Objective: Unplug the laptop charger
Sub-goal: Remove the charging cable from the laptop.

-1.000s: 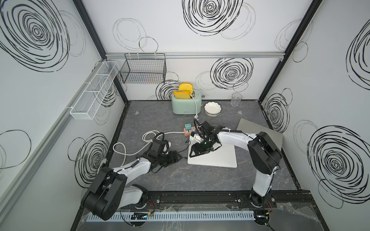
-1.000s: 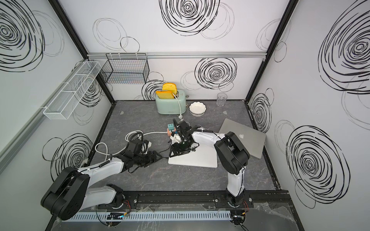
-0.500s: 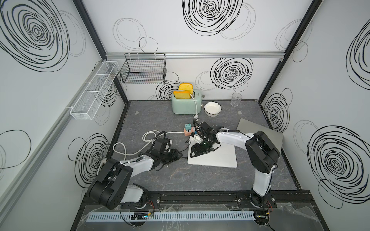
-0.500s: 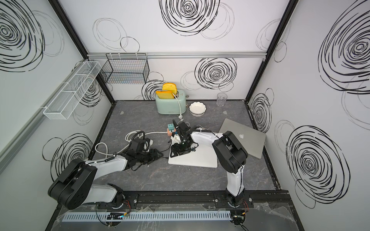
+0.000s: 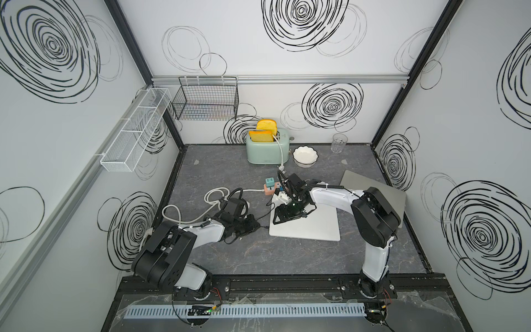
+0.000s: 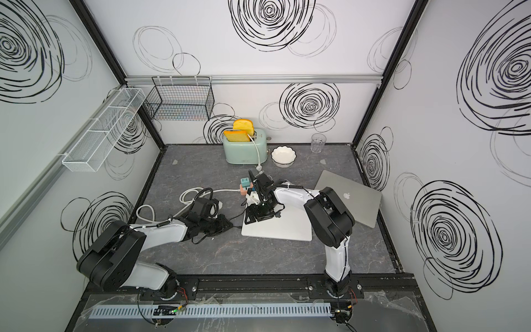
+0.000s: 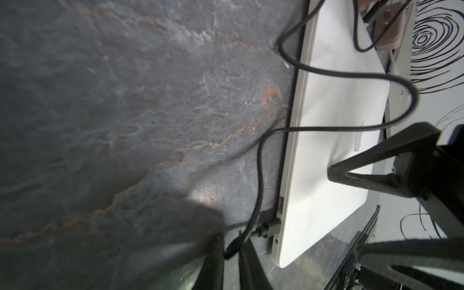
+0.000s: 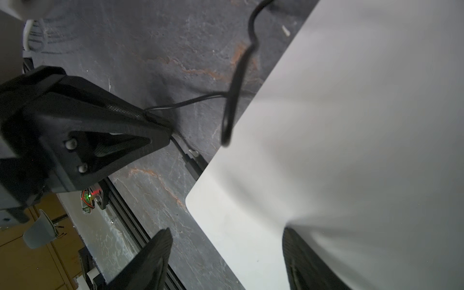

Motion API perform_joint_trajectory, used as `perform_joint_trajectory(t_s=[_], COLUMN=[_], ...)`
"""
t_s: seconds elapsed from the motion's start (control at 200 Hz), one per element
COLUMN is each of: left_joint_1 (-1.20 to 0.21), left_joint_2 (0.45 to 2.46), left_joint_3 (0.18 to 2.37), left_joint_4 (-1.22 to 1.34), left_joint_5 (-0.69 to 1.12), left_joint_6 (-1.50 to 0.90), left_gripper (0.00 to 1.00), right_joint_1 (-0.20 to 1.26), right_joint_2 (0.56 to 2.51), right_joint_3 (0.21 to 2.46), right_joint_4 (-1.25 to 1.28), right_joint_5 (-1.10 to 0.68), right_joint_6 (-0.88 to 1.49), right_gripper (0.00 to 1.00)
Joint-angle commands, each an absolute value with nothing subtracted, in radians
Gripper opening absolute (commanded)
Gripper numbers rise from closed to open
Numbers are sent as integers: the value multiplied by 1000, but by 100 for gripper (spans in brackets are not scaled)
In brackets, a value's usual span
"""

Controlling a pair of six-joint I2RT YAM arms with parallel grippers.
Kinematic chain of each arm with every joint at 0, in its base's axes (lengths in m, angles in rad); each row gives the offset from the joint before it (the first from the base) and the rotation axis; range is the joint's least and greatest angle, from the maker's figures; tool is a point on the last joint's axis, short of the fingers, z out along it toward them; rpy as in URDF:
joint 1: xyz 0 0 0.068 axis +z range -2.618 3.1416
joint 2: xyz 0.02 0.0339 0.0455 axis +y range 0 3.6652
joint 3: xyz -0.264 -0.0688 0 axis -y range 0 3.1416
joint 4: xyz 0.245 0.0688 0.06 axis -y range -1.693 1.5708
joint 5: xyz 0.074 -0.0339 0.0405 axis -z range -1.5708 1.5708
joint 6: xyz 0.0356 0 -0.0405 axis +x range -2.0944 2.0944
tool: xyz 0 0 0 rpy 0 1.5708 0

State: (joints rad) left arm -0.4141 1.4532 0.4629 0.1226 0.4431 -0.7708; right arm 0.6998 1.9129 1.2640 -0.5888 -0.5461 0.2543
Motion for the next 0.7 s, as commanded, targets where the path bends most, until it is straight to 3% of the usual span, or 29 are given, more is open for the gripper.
perform_joint_trajectory(t_s=[0.0, 0.22, 0.555, 0.615, 0.695], left_joint_1=[-410, -374, -334, -338, -336], left_joint_2=[1460, 1439, 1394, 1398, 1384], left_joint_3=[503, 523, 476, 479, 482], left_joint_4=[112, 60, 46, 46, 33], left_joint_5=[424, 423, 433, 438, 446], left_joint_6=[-745, -707, -668, -672, -665], left_gripper=[14, 0, 0, 15, 26], right_joint_1=[680, 643, 637, 634, 624], right_joint_2=[1934, 1932, 1942, 1939, 1936], right_joint_3=[1237, 1216, 1229, 1262, 1344], right_joint_4=[-618, -621, -649, -669, -709], right_joint_5=[-537, -532, -513, -502, -486], right_joint_6=[242, 245, 241, 241, 238], right_gripper=[74, 74, 74, 74, 74])
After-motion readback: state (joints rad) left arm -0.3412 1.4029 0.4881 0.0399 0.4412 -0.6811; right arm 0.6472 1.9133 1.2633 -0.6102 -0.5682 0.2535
